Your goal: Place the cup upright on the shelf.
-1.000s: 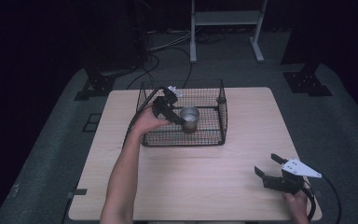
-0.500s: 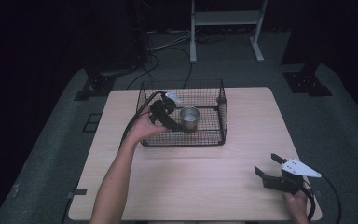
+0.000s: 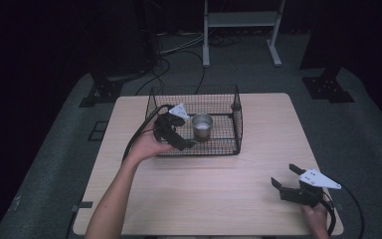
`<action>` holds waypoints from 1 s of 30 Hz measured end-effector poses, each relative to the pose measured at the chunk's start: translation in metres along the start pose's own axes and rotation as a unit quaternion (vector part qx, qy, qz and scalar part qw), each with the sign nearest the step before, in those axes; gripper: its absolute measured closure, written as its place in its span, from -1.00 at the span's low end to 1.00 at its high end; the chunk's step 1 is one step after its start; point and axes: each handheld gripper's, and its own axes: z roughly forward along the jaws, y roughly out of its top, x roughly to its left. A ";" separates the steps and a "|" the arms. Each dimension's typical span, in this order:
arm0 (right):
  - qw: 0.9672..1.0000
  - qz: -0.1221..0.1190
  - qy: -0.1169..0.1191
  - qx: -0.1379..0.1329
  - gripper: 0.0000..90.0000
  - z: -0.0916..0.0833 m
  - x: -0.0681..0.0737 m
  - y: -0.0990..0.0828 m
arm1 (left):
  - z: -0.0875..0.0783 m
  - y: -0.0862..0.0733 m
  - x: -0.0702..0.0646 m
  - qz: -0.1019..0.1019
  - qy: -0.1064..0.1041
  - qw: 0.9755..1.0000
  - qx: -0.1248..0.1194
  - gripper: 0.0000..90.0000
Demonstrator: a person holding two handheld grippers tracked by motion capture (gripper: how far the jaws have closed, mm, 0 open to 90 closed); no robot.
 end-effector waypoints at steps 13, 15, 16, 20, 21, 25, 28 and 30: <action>1.000 -0.003 -0.003 0.001 -0.70 0.000 0.000 0.000 | 0.002 -0.018 -0.013 -0.013 -0.002 1.000 -0.005 -0.83; 1.000 -0.003 -0.003 0.001 -0.70 0.000 0.000 0.000 | 0.002 -0.019 -0.017 -0.011 -0.003 1.000 -0.010 -0.83; 1.000 -0.004 -0.004 0.000 -0.70 0.000 0.000 0.000 | 0.002 -0.020 -0.020 -0.005 -0.001 1.000 -0.006 -0.83; 1.000 -0.004 -0.003 0.001 -0.70 0.000 0.001 0.000 | 0.001 -0.023 -0.026 -0.002 -0.004 1.000 -0.013 -0.83; 1.000 -0.004 -0.003 0.001 -0.70 0.000 0.001 0.000 | 0.001 -0.023 -0.026 -0.002 -0.004 1.000 -0.013 -0.83; 1.000 -0.004 -0.004 0.002 -0.70 0.000 0.001 0.000 | -0.001 -0.026 -0.030 -0.002 -0.005 1.000 -0.017 -0.83; 1.000 -0.004 -0.004 0.002 -0.70 0.000 0.001 0.000 | -0.004 -0.029 -0.034 0.002 -0.002 1.000 -0.019 -0.83; 1.000 -0.004 -0.004 0.002 -0.70 0.000 0.001 0.000 | -0.007 -0.034 -0.037 -0.002 -0.001 1.000 -0.031 -0.83</action>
